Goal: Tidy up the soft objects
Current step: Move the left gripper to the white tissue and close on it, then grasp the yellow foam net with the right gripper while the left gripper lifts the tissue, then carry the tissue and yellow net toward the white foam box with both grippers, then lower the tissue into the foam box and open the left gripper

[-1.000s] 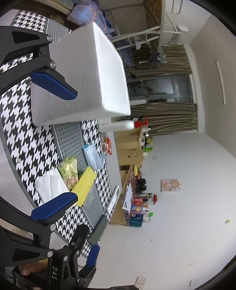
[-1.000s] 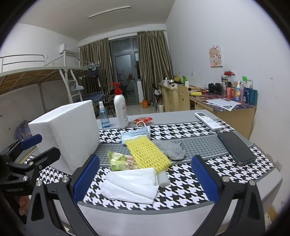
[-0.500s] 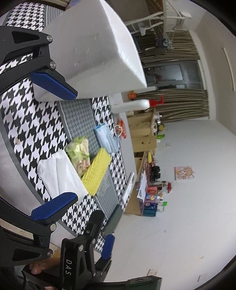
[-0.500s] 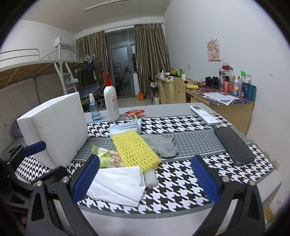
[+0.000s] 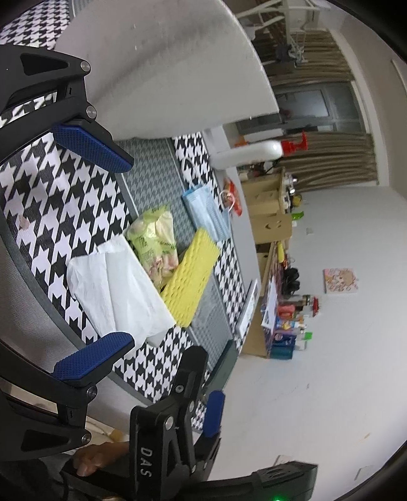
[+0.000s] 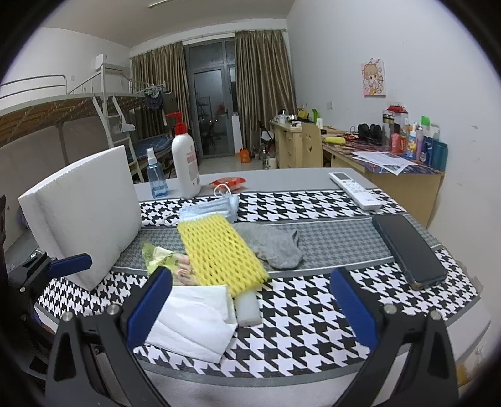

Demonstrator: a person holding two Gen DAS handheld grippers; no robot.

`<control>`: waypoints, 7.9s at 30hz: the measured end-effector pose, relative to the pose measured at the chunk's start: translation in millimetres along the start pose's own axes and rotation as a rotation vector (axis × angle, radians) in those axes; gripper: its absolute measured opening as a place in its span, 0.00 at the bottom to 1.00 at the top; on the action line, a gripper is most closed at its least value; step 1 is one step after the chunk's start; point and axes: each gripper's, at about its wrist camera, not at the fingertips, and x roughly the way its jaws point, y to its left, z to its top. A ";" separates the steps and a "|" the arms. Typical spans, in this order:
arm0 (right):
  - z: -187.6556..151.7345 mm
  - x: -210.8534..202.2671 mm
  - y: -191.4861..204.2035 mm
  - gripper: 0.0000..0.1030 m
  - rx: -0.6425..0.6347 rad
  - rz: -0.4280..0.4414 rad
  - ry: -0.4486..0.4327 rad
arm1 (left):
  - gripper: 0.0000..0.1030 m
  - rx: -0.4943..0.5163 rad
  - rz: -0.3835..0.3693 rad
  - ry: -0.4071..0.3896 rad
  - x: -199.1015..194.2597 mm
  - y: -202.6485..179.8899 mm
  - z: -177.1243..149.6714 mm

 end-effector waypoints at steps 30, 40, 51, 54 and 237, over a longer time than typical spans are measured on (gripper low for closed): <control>0.6 27.4 -12.8 0.99 -0.004 0.087 0.090 | 0.29 0.021 -0.099 0.214 56.5 -11.9 -2.1; -1.2 21.1 -22.4 0.99 0.026 0.068 0.089 | 0.05 -0.004 -0.146 0.178 45.8 -9.2 0.9; 0.2 20.1 -12.8 0.99 0.002 0.084 0.092 | 0.04 -0.012 -0.127 0.131 25.6 -2.9 -0.2; 1.1 22.5 -7.9 0.99 -0.008 0.094 0.095 | 0.04 -0.021 -0.115 0.120 17.4 2.8 -1.7; 118.4 7.7 133.4 0.22 -0.195 0.307 -0.096 | 0.77 -0.257 0.361 -0.186 -94.1 157.1 84.1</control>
